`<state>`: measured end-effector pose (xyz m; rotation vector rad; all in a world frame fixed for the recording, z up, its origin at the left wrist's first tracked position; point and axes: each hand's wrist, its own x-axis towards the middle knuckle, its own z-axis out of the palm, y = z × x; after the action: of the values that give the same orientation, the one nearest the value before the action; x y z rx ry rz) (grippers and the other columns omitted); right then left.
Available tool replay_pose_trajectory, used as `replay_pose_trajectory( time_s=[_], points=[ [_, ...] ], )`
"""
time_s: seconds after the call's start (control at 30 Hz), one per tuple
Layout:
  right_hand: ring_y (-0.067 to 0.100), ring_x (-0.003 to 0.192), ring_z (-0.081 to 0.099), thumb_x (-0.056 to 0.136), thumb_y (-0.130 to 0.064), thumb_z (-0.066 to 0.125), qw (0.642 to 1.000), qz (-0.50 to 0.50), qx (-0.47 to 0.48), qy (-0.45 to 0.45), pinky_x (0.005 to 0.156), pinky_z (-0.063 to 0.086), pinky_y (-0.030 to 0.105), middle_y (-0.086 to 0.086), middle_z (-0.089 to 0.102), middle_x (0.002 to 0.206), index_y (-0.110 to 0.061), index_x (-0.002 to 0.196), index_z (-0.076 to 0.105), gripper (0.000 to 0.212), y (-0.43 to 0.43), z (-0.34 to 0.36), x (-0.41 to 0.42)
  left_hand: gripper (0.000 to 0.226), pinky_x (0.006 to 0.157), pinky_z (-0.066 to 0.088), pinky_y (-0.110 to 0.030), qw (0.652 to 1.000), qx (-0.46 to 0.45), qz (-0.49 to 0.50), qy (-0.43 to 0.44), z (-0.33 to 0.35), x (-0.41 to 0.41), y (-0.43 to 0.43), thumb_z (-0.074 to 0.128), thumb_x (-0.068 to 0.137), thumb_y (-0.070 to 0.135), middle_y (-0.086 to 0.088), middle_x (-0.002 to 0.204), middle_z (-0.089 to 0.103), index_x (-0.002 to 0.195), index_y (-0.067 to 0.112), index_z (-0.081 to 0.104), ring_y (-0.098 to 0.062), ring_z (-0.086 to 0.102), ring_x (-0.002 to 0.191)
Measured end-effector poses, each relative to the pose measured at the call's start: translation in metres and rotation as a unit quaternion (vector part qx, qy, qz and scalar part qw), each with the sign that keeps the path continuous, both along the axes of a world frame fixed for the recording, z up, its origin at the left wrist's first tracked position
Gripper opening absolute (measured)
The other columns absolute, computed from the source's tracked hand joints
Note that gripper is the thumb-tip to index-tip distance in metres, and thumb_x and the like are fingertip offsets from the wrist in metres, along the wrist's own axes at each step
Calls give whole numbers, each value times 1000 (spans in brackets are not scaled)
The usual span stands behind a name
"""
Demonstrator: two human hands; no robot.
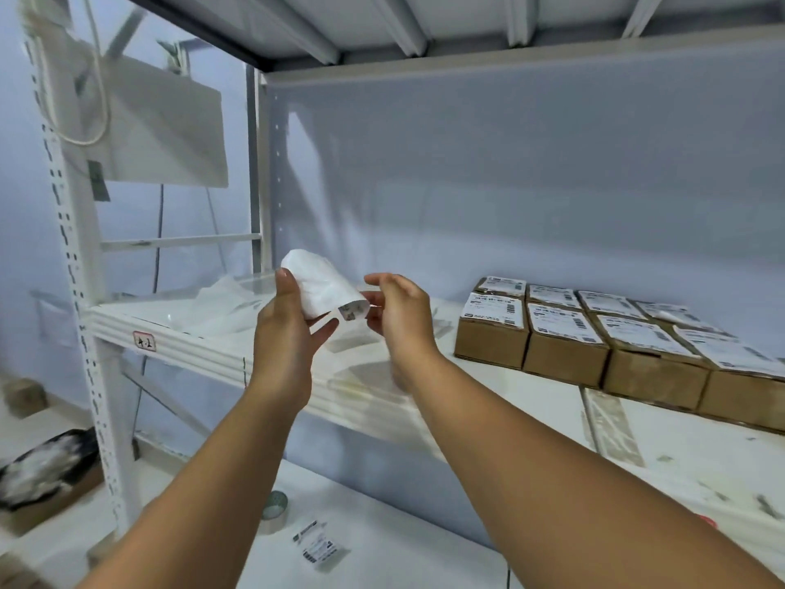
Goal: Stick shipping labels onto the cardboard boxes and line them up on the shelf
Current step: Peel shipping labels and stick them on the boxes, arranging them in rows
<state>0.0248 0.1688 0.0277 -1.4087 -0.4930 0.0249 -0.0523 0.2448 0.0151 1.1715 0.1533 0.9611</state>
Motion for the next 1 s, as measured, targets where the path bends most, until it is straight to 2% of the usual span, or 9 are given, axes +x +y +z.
replay_pose_trajectory(
  time_s=[0.07,0.17,0.3,0.43,0.5,0.63,0.87,0.93,1.0],
  points=[
    [16,74,58,99,-38,40,999,32,6,16,68,44,26,-1,65,80,-20,84,64,33,-17,11,-8,42,75,47,-24,985,134,99,51,5,-6,-13,27,99,48,3,82,61,80,23,55,-11,60,82],
    [16,78,59,96,-49,42,999,38,-16,-24,72,47,31,-2,63,82,-23,85,65,37,-50,27,-23,43,60,25,-29,915,337,199,93,13,-13,-38,29,99,42,4,65,46,64,20,40,-10,43,64],
    [18,78,65,87,-65,44,993,110,-16,42,67,56,28,0,67,85,-25,90,64,45,-104,41,-40,51,70,26,-20,821,521,211,97,22,-6,-70,38,89,55,-4,93,57,87,7,57,-21,50,94],
    [12,63,63,86,-44,63,997,60,-20,48,68,57,27,-5,65,77,-30,102,62,21,-157,45,-46,69,91,45,-36,793,570,181,119,33,-7,-114,50,77,62,-13,138,42,112,3,58,-27,46,121],
    [13,55,59,88,-18,62,999,16,10,43,52,51,20,-1,62,72,-28,107,60,21,-181,46,-45,69,97,43,-35,779,590,156,141,37,-7,-135,57,78,60,-9,147,32,122,7,55,-25,40,128],
    [24,63,61,87,5,51,997,-55,21,47,48,50,24,12,63,83,-20,99,62,30,-234,45,-44,77,100,38,-31,754,637,86,138,42,-7,-179,66,71,59,-6,150,26,129,11,50,-22,36,132],
    [24,60,56,88,11,48,996,-82,-29,6,50,49,27,8,58,71,-17,74,44,32,-322,42,-40,65,108,29,-32,705,694,-53,135,49,0,-242,62,58,66,-2,157,13,97,14,61,-20,18,142],
    [24,63,53,86,14,48,994,-95,-40,-25,51,45,25,12,55,74,-17,67,44,36,-348,41,-37,57,111,20,-30,725,669,-108,120,49,-2,-264,48,63,69,-1,158,10,95,24,62,-16,7,145],
    [22,61,54,86,14,49,995,-86,-30,-29,48,44,21,11,57,75,-16,67,48,36,-370,41,-35,52,112,14,-30,778,606,-138,94,49,0,-285,31,76,66,0,157,13,93,28,62,-13,3,145]
  ],
)
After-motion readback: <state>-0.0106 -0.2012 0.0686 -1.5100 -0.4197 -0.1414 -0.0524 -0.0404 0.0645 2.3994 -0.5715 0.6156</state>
